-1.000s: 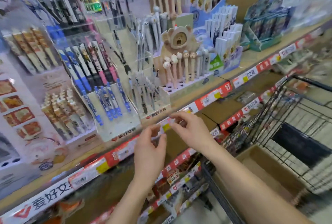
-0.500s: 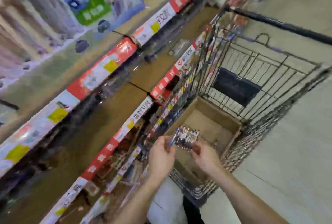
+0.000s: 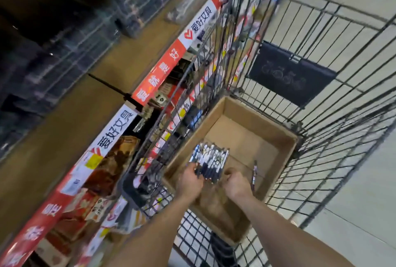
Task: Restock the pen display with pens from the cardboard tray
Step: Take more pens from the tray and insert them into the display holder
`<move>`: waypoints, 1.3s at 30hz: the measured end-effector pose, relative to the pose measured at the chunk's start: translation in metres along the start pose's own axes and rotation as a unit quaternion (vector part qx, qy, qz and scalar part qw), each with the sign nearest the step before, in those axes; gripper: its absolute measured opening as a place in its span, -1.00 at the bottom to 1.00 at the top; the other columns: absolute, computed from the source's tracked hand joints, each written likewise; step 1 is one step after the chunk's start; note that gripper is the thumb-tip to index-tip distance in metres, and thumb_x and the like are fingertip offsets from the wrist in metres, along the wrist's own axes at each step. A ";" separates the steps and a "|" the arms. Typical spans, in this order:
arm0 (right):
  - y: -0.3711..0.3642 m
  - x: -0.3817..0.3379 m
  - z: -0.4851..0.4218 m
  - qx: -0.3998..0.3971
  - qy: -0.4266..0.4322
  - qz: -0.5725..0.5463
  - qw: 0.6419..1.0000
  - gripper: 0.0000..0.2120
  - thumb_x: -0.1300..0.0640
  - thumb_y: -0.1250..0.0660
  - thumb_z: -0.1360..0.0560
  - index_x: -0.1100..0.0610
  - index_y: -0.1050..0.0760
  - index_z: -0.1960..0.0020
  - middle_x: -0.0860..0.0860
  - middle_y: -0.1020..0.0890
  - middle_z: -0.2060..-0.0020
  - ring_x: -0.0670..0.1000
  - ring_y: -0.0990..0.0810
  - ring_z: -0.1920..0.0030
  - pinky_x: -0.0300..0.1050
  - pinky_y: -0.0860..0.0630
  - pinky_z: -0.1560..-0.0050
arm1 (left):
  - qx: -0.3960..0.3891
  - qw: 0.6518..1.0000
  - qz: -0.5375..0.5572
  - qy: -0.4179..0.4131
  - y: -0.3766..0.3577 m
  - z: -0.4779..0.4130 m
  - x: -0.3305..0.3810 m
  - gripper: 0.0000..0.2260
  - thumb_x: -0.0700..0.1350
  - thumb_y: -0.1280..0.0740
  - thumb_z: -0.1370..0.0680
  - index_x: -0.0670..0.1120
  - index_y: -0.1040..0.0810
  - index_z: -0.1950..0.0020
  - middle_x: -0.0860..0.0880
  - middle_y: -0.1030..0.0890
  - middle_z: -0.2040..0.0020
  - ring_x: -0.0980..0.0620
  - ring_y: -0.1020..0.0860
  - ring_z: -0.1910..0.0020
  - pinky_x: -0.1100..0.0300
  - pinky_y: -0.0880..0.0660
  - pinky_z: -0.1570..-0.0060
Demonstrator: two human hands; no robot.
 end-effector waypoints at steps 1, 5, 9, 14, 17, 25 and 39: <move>-0.006 0.003 -0.011 0.001 -0.011 -0.007 1.000 -0.72 0.13 -0.32 -0.57 0.18 -0.60 -0.23 0.17 -0.66 -0.18 0.18 -0.61 -0.21 -0.12 -0.50 -0.12 | 0.004 1.000 -0.016 0.005 -0.004 -0.012 -0.004 -0.66 -0.13 -0.35 -0.58 -0.09 -0.49 -0.35 -0.15 -0.63 -0.24 -0.19 -0.58 -0.25 0.09 -0.47 -0.20; -0.030 0.016 -0.050 0.007 -0.074 -0.068 0.995 -0.63 0.12 -0.35 -0.56 0.19 -0.51 -0.34 0.17 -0.59 -0.28 0.18 -0.55 -0.30 -0.08 -0.46 -0.24 | 0.040 0.999 -0.030 0.021 -0.016 -0.058 -0.018 -0.65 -0.09 -0.35 -0.52 -0.09 -0.51 -0.30 -0.19 -0.62 -0.24 -0.24 -0.59 -0.23 -0.04 -0.54 -0.21; -0.048 0.022 -0.072 0.030 -0.100 -0.135 0.985 -0.61 0.15 -0.40 -0.51 0.19 -0.50 -0.32 0.19 -0.63 -0.21 0.19 -0.60 -0.23 -0.06 -0.53 -0.19 | 0.048 0.998 -0.031 0.029 -0.023 -0.078 -0.028 -0.65 -0.06 -0.36 -0.48 -0.06 -0.51 -0.26 -0.18 -0.64 -0.21 -0.24 -0.59 -0.21 -0.05 -0.55 -0.20; -0.061 0.022 -0.085 0.054 -0.127 -0.211 0.968 -0.58 0.11 -0.48 -0.45 0.18 -0.53 -0.27 0.17 -0.68 -0.13 0.17 -0.65 -0.13 -0.14 -0.54 -0.07 | 0.072 0.995 -0.069 0.028 -0.028 -0.079 -0.026 -0.60 0.02 -0.43 -0.48 -0.06 -0.51 -0.28 -0.13 -0.60 -0.27 -0.20 -0.54 -0.28 -0.06 -0.50 -0.19; -0.065 0.024 -0.090 0.057 -0.140 -0.206 0.967 -0.51 0.04 -0.47 -0.45 0.19 -0.50 -0.32 0.16 -0.67 -0.16 0.17 -0.64 -0.16 -0.14 -0.55 -0.11 | 0.058 0.994 -0.090 0.032 -0.032 -0.080 -0.026 -0.55 0.01 -0.42 -0.52 -0.10 -0.45 -0.37 -0.14 -0.53 -0.34 -0.19 -0.47 -0.35 -0.03 -0.44 -0.23; -0.066 0.025 -0.108 0.060 -0.159 -0.196 0.966 -0.50 -0.07 -0.41 -0.51 0.20 -0.50 -0.32 0.16 -0.64 -0.20 0.18 -0.61 -0.20 -0.12 -0.50 -0.09 | 0.075 0.991 -0.108 0.025 -0.039 -0.079 -0.022 -0.50 0.00 -0.37 -0.57 -0.10 -0.35 -0.46 -0.15 -0.41 -0.41 -0.21 -0.37 -0.36 -0.08 -0.35 -0.27; -0.073 0.031 -0.121 0.048 -0.173 -0.208 0.962 -0.65 -0.05 -0.53 -0.40 0.21 -0.56 0.06 0.14 -0.70 0.11 0.14 -0.69 0.09 -0.01 -0.64 0.00 | -0.055 0.994 0.077 0.062 -0.063 -0.099 -0.024 -0.71 -0.08 -0.38 -0.41 -0.10 -0.59 -0.11 -0.10 -0.65 -0.04 -0.16 -0.63 -0.03 0.04 -0.59 -0.05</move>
Point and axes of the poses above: each hand's wrist, its own z-axis away from the middle knuckle, its own y-axis out of the back of the hand, x = y × z, the point moved 6 cm from there along -z, towards the middle knuckle
